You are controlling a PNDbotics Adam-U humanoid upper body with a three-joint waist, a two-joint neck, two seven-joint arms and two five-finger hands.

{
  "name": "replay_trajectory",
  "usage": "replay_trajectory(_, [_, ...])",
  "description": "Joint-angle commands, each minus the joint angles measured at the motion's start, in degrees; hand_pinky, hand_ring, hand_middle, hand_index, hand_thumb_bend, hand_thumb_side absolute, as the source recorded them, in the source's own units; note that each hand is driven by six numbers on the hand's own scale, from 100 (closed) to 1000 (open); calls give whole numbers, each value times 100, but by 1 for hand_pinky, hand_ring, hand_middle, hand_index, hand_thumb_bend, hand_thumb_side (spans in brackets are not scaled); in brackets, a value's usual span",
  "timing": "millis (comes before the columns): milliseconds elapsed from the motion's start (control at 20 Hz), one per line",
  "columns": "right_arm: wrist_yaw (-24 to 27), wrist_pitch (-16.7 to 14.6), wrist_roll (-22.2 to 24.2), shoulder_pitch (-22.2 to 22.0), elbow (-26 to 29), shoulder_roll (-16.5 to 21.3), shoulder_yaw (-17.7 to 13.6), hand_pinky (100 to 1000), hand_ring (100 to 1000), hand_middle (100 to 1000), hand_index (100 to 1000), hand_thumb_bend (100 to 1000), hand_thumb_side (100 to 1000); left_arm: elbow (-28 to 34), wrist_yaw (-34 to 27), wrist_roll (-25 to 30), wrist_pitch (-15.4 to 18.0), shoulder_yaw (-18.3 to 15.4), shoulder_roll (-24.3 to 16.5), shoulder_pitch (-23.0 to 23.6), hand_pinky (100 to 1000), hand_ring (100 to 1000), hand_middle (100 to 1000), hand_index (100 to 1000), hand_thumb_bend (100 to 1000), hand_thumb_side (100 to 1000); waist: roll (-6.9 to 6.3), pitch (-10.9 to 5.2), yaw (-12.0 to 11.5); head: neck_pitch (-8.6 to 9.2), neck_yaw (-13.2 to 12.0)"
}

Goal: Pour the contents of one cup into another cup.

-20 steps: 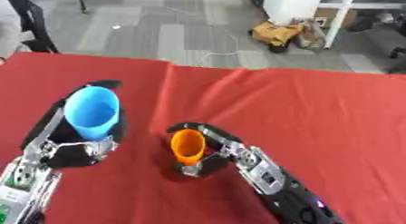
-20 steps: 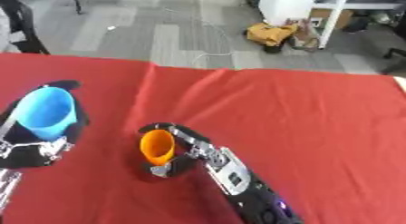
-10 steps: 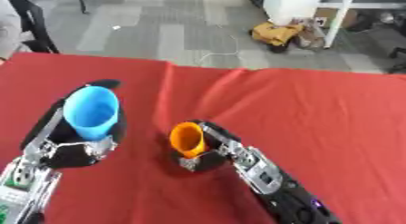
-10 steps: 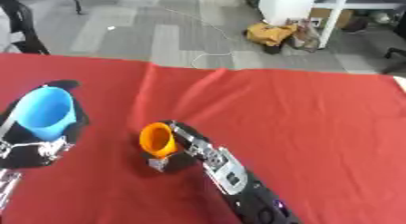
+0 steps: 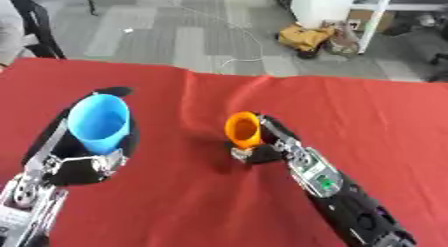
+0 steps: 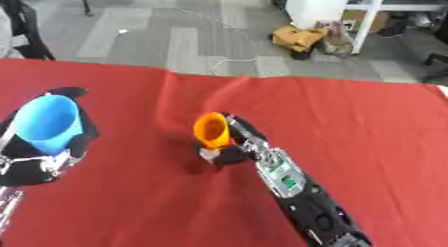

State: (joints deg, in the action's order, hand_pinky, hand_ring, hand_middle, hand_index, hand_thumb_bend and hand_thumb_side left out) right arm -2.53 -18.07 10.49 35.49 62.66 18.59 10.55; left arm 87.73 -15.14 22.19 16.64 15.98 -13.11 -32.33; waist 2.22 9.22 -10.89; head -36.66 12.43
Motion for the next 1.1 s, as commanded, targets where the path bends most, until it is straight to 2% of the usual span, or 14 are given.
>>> replay_trajectory(50, [136,-16,-91,205,265,563,-126,561,637,315,690,216,100,134,-68,18,-24,-32,-91,-63,525,347,336,839,113,100,-3,-115,-2,42,-14])
replay_trajectory(300, [226,-86,-98,496,607,1321,-169,571,634,321,685,216,100,161,-112,67,-50,-7,-123,-32,522,347,336,838,112,100,47,-147,-24,45,-25])
replay_trajectory(600, [316,-133,-59,893,1047,1930,-126,583,628,328,675,216,100,227,-163,142,-67,43,-199,64,517,345,332,829,110,100,119,-204,-76,41,13])
replay_trajectory(850, [327,-137,45,1137,1283,2102,-4,589,624,331,670,217,100,188,-61,282,-55,112,-313,270,516,341,322,794,116,100,163,-241,-98,50,-2])
replay_trajectory(1100, [297,-184,273,1394,1538,2065,213,597,623,336,668,219,100,-26,198,441,76,210,-400,359,516,339,314,757,122,100,216,-284,-85,52,-5])
